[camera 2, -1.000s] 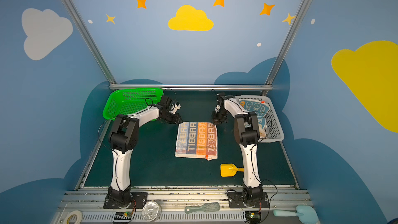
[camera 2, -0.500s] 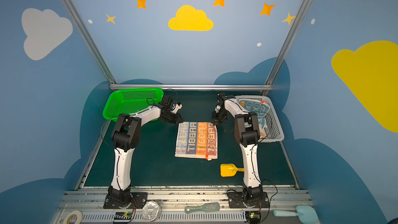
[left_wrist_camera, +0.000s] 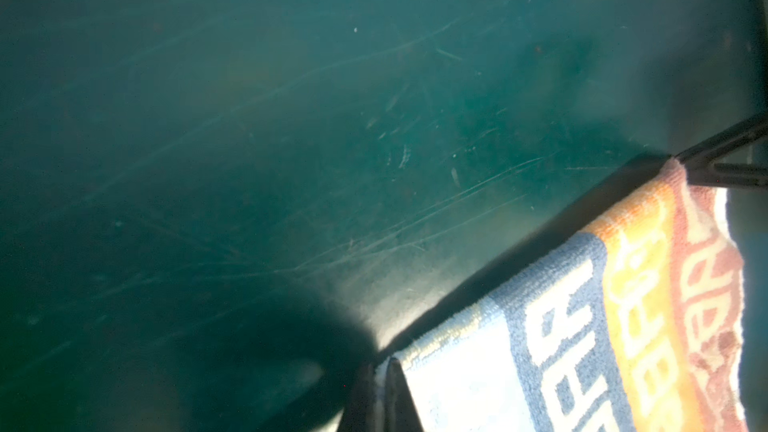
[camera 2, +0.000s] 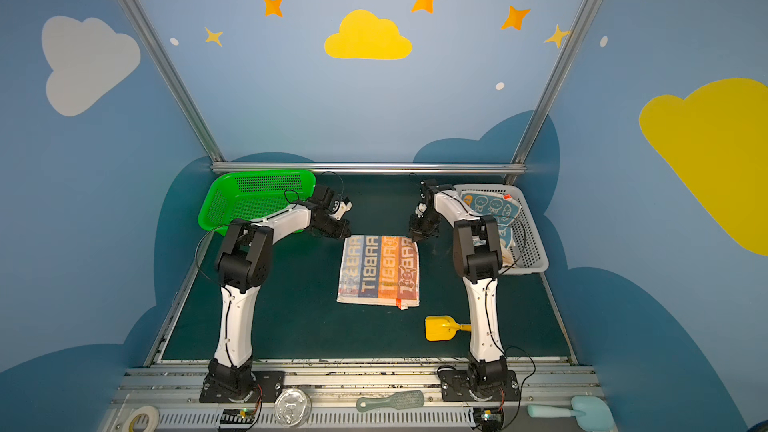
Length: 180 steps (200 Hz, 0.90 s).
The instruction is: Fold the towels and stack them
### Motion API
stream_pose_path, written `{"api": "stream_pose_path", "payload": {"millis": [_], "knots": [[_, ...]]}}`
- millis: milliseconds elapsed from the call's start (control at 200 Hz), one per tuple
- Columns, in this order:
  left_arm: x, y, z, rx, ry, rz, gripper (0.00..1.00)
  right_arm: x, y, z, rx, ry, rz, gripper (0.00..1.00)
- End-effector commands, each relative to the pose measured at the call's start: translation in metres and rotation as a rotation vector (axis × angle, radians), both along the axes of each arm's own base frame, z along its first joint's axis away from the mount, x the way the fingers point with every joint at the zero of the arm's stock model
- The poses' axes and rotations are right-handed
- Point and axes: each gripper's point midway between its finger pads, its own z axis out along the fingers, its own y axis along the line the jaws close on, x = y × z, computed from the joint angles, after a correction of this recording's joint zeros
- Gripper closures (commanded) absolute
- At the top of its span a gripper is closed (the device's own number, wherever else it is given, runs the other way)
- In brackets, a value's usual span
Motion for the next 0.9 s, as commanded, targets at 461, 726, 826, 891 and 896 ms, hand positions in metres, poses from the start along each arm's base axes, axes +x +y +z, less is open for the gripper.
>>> {"api": "stream_pose_path", "payload": {"millis": [461, 726, 826, 891, 896], "knots": [[0.002, 0.012, 0.008, -0.024, 0.044, 0.044, 0.97, 0.006, -0.004, 0.04, 0.086, -0.032, -0.05, 1.0], [0.002, 0.014, 0.035, -0.053, -0.007, 0.069, 0.97, 0.005, -0.006, 0.072, 0.124, -0.075, -0.068, 1.0], [0.0, 0.015, 0.044, -0.06, -0.024, 0.072, 0.97, -0.001, -0.007, 0.078, 0.129, -0.079, -0.071, 1.0], [-0.001, 0.017, 0.049, -0.062, -0.033, 0.081, 0.97, -0.004, -0.009, 0.08, 0.13, -0.083, -0.075, 1.0], [-0.002, 0.017, 0.049, -0.062, -0.032, 0.081, 0.97, -0.004, -0.009, 0.081, 0.13, -0.084, -0.074, 1.0]]}}
